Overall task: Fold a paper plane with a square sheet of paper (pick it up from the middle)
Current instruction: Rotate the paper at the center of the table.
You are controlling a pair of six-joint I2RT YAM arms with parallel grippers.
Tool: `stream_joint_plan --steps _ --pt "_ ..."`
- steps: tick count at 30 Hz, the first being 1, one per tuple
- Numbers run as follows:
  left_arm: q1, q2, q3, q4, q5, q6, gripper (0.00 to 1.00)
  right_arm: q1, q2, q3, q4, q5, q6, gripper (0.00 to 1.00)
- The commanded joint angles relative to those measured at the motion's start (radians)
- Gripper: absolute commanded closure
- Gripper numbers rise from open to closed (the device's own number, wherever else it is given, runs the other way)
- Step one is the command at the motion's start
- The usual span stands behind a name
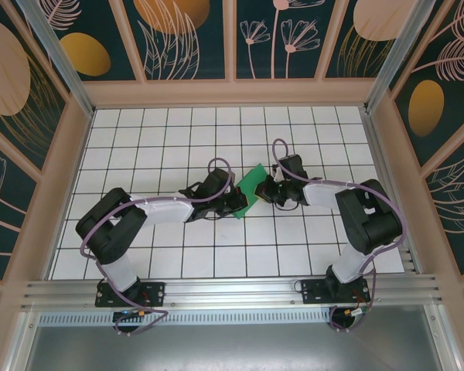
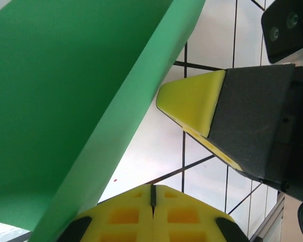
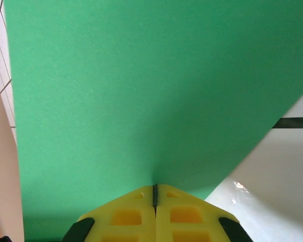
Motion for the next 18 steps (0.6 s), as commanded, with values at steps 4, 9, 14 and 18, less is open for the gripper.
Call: stream_joint_plan --steps 4,9,14,18 --pt "-0.008 0.026 -0.012 -0.075 -0.113 -0.027 0.95 0.011 -0.022 -0.016 0.042 -0.005 -0.006 1.0" --pt "-0.008 0.037 -0.019 -0.127 -0.192 -0.008 0.95 0.019 -0.04 -0.016 0.043 0.011 0.001 1.0" --pt "-0.006 0.054 -0.021 -0.148 -0.231 0.013 0.95 0.031 -0.041 -0.016 0.037 0.028 0.002 1.0" --pt "-0.006 0.066 -0.009 -0.194 -0.265 0.071 0.95 0.047 -0.035 -0.003 0.019 0.054 -0.014 1.0"
